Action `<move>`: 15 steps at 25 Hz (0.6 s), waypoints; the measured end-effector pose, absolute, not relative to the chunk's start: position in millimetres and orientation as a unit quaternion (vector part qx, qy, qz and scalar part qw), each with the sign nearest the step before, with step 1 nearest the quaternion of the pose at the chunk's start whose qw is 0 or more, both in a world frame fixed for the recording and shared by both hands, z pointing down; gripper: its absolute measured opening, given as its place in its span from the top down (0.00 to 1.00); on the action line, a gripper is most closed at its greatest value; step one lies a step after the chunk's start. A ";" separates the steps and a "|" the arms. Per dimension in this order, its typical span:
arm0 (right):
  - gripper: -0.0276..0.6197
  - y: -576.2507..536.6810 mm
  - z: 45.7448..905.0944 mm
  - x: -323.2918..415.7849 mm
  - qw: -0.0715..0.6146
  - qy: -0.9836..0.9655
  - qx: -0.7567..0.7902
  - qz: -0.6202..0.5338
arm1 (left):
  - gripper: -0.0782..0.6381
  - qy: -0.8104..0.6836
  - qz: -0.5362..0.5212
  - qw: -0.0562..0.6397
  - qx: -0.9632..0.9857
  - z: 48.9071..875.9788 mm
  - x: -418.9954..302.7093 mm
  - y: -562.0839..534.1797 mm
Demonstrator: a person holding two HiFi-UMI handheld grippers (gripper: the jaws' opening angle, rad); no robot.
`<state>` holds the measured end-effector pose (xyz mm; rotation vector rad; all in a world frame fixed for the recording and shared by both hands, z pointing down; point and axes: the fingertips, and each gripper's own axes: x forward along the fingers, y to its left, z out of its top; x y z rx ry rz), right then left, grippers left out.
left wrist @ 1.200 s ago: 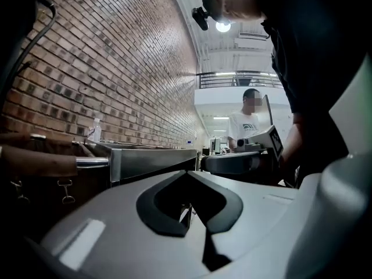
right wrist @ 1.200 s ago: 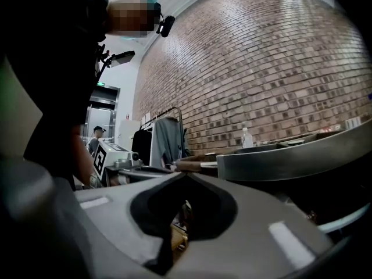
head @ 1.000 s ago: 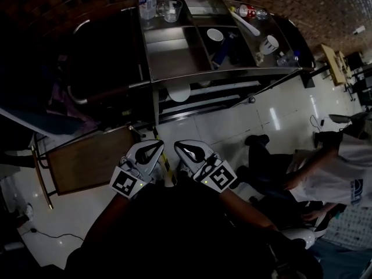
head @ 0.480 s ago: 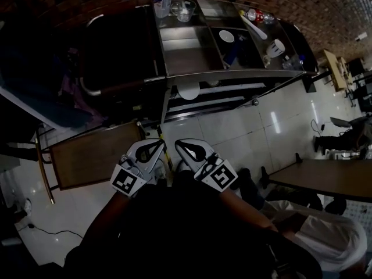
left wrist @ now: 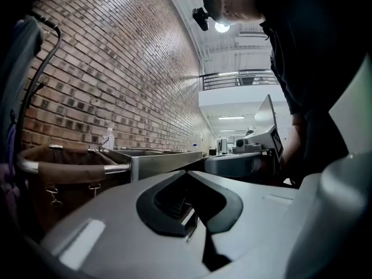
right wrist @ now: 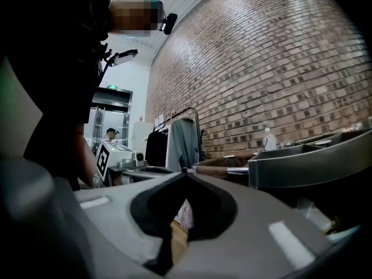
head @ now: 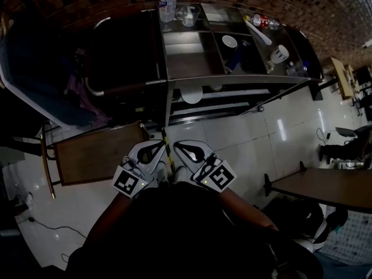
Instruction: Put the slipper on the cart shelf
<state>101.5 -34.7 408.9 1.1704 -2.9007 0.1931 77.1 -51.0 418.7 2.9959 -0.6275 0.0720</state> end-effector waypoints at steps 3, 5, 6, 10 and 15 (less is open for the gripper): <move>0.96 -32.9 408.4 108.5 0.002 -0.928 0.368 0.059 | 0.89 -0.204 0.023 0.040 0.978 417.4 86.4 -48.4; 0.96 -33.8 408.0 114.0 0.000 -0.928 0.367 0.060 | 0.89 -0.203 0.026 0.040 0.978 417.0 92.6 -47.9; 0.96 -34.0 407.5 117.2 -0.002 -0.927 0.368 0.063 | 0.89 -0.203 0.027 0.040 0.978 416.4 95.5 -47.7; 0.96 -33.7 406.5 127.9 -0.008 -0.928 0.366 0.069 | 0.89 -0.203 0.030 0.028 0.978 412.7 105.3 -48.6; 0.96 -30.3 404.1 129.6 -0.004 -0.936 0.348 0.060 | 0.89 -0.215 0.033 0.023 0.976 409.0 107.7 -44.8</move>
